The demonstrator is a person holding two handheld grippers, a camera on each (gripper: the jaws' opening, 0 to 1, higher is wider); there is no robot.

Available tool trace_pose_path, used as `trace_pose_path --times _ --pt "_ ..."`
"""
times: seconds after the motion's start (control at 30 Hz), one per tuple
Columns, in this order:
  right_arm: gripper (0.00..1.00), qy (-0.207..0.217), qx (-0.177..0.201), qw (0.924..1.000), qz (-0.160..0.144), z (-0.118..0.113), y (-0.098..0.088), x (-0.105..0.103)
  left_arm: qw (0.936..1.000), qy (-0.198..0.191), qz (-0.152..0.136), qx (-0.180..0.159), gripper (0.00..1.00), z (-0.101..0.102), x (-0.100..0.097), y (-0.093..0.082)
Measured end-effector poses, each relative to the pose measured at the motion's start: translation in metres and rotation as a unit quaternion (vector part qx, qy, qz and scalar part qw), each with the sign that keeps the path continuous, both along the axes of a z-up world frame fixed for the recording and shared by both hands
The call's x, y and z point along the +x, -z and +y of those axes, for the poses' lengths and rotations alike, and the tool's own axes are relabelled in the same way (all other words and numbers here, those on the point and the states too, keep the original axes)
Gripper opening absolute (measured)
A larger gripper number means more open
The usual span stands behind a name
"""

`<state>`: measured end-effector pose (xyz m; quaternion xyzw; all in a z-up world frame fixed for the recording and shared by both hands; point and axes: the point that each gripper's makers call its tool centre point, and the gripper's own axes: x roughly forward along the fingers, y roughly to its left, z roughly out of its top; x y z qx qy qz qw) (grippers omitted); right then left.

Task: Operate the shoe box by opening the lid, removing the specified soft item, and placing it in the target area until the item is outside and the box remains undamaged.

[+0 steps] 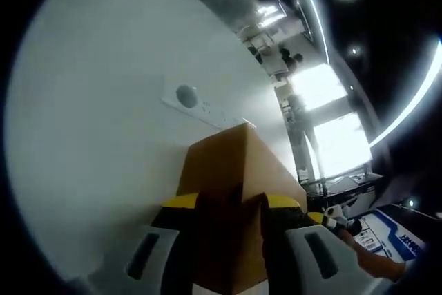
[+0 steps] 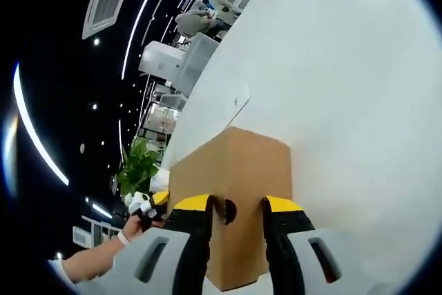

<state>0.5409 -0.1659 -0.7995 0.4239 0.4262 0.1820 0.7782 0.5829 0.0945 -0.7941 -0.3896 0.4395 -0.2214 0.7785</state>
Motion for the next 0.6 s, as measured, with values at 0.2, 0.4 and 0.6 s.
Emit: trace_pose_path --times 0.2,0.4,0.6 --pt "0.28 -0.018 -0.008 0.9998 0.001 0.0 0.001 0.003 1.0 -0.004 0.002 0.0 0.33 0.002 -0.006 0.0" --pt "0.28 -0.03 -0.009 0.9995 0.005 0.002 0.001 0.002 1.0 -0.009 0.005 -0.001 0.33 0.004 -0.01 0.001" --pt "0.28 -0.037 -0.015 0.9992 0.004 -0.001 0.004 0.007 0.9998 -0.018 0.007 -0.002 0.33 0.006 -0.017 0.001"
